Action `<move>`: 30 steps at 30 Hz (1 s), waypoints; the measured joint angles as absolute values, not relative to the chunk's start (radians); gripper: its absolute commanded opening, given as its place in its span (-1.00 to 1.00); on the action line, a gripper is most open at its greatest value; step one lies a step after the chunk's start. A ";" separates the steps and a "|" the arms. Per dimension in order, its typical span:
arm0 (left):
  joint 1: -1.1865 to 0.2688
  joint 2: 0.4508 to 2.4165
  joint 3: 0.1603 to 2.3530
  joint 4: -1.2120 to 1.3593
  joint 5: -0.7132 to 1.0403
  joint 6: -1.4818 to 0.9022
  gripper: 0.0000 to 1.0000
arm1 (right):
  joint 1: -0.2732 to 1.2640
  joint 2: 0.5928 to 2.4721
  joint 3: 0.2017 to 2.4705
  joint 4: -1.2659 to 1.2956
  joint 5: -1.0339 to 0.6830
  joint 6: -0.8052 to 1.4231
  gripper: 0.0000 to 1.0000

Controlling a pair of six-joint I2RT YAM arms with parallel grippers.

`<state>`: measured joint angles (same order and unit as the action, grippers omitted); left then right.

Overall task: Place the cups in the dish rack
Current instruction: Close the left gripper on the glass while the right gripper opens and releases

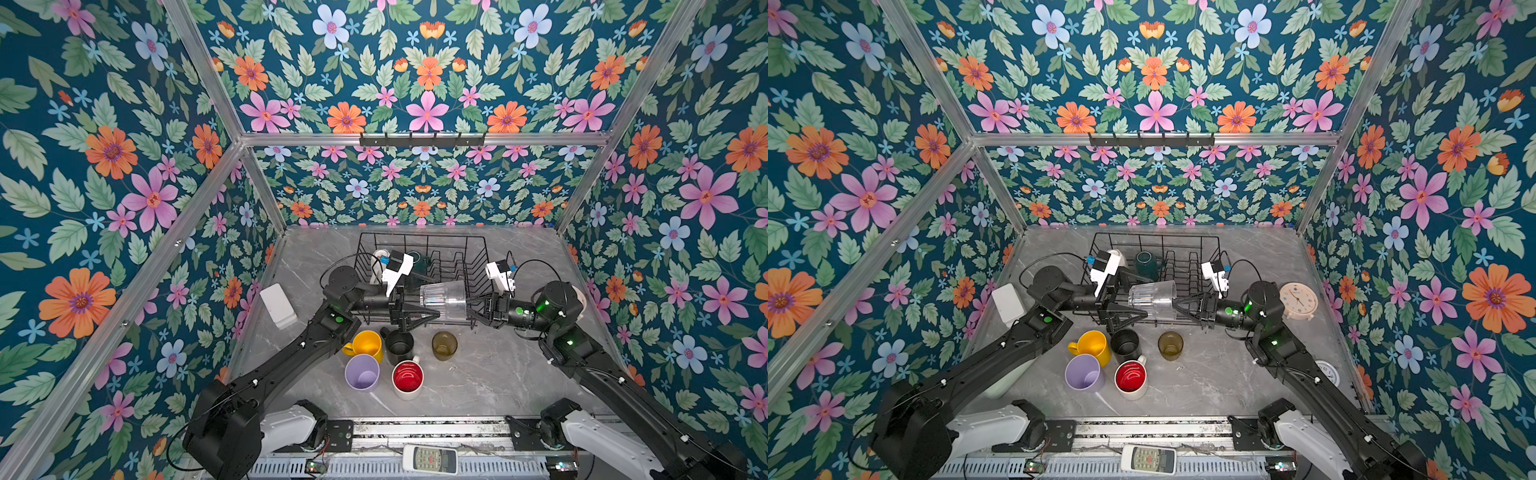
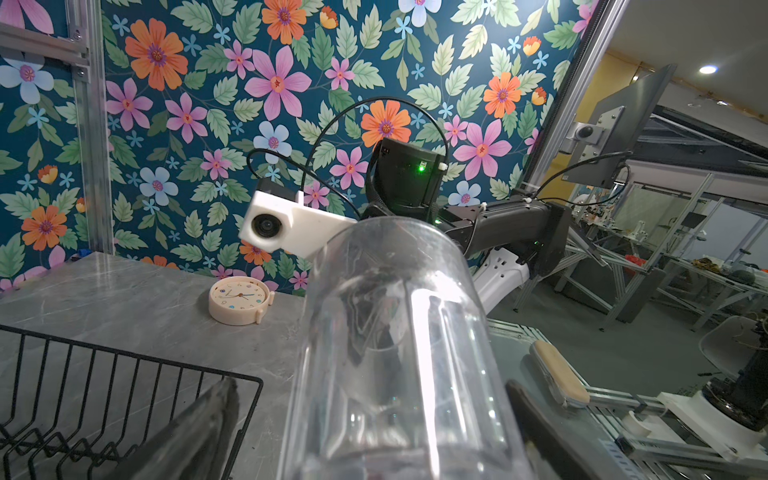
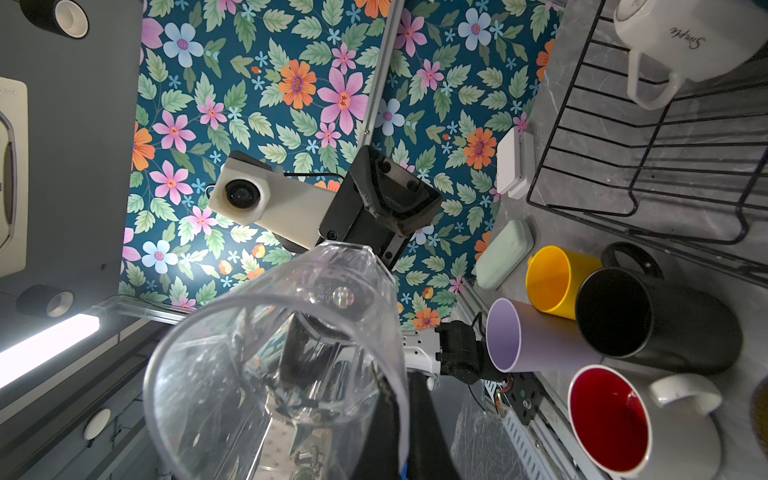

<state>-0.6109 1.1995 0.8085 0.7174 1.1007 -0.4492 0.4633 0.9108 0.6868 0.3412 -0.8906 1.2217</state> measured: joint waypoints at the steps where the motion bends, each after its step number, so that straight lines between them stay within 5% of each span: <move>1: -0.611 1.200 0.809 0.718 1.102 -0.450 0.99 | 0.471 0.918 0.690 0.346 -0.887 1.222 -1.00; 11: -0.611 1.198 0.803 0.744 1.110 -0.464 0.94 | 0.529 1.002 0.723 0.402 -0.871 1.219 -1.00; 19: -0.611 1.197 0.801 0.762 1.125 -0.465 0.62 | 0.542 1.022 0.730 0.416 -0.859 1.219 -1.00; 23: -0.609 1.196 0.801 0.763 1.123 -0.469 0.34 | 0.544 1.022 0.727 0.422 -0.845 1.218 -1.00; 30: -0.609 1.192 0.801 0.763 1.113 -0.468 -0.52 | 0.544 1.016 0.725 0.420 -0.831 1.202 -1.00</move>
